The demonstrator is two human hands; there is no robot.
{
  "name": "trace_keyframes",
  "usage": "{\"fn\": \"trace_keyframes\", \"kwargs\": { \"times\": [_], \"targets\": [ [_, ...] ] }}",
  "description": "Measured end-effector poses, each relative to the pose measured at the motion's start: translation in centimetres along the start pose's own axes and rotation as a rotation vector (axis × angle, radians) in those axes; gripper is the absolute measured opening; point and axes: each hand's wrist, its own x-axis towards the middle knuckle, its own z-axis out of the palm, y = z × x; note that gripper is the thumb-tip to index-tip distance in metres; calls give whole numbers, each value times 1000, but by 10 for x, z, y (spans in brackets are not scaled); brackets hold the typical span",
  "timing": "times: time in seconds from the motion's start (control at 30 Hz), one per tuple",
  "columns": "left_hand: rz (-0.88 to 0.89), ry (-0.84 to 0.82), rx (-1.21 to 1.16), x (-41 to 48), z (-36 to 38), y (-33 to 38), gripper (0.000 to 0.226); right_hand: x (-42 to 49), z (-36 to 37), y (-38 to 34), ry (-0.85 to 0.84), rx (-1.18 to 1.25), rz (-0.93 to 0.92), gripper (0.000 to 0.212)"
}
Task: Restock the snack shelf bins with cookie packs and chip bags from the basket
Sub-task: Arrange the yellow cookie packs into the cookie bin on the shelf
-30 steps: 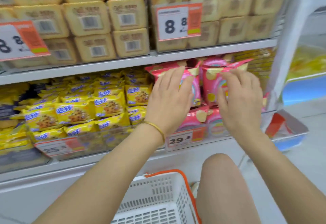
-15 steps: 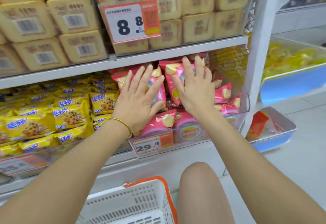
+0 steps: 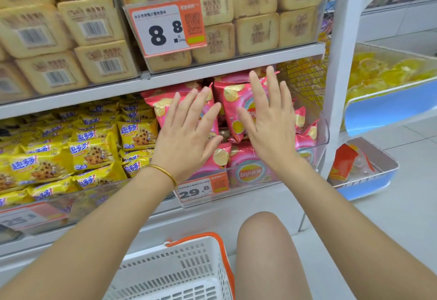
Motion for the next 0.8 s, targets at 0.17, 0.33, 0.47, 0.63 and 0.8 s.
{"fn": "trace_keyframes", "kwargs": {
  "times": [0.17, 0.33, 0.47, 0.63, 0.8],
  "targets": [
    [150, 156, 1, -20, 2, 39, 15, -36, -25, 10, 237, -26, -102, 35],
    [130, 48, 95, -31, 19, 54, 18, -72, -26, 23, 65, -121, -232, 16],
    [102, 59, 76, -28, 21, 58, 11, -77, -17, 32, -34, -224, -233, 18],
    [31, 45, 60, -25, 20, 60, 10, -70, -13, 34, -35, -274, -239, 22],
    [-35, 13, 83, -10, 13, 51, 15, -51, -14, 26, -7, -210, -208, 21]
  ]
}}
